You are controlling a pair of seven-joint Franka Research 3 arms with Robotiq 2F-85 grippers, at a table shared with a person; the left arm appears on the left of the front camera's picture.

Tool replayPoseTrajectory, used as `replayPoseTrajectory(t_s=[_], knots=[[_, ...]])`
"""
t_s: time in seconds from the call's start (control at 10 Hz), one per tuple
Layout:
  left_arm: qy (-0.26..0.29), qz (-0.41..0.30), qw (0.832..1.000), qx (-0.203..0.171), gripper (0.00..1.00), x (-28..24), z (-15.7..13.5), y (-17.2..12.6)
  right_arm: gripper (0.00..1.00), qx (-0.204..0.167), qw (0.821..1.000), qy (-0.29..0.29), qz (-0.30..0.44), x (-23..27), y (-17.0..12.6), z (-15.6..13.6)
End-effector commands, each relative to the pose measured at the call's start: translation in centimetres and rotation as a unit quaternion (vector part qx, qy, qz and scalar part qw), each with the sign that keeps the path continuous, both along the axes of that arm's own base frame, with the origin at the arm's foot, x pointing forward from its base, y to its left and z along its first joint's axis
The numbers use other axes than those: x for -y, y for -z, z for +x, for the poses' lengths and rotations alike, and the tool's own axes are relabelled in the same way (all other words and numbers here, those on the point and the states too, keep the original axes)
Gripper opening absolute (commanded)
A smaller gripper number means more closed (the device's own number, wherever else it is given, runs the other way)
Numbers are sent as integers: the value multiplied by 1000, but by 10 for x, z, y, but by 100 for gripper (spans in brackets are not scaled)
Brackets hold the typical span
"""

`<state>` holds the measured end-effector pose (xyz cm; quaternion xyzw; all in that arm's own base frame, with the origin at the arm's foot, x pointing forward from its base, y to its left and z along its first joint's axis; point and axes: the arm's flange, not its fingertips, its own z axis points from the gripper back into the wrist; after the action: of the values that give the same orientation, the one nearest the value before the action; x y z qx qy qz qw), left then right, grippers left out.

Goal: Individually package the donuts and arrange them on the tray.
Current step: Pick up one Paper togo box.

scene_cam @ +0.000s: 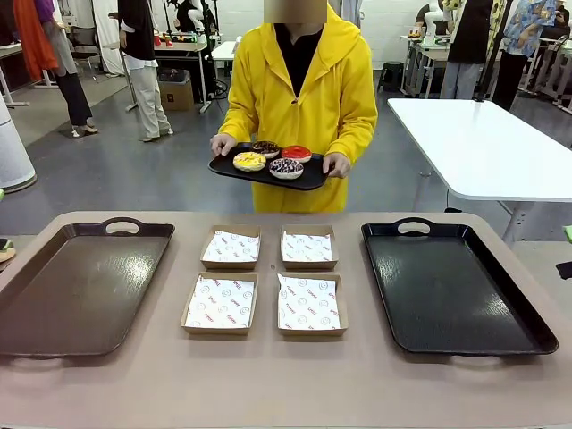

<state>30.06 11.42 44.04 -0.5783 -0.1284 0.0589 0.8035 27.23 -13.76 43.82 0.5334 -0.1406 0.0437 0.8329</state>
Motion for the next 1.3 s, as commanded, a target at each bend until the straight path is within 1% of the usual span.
replayPoseTrajectory(t_s=[0.0, 1.2], knots=[[8, -6, 1000, -4, 100, 5, 1, 1, 100, -6, 1000, 1, 10, 2, 4, -1], [8, -6, 1000, -4, 100, 5, 1, 1, 100, -6, 1000, 1, 10, 2, 4, -1]])
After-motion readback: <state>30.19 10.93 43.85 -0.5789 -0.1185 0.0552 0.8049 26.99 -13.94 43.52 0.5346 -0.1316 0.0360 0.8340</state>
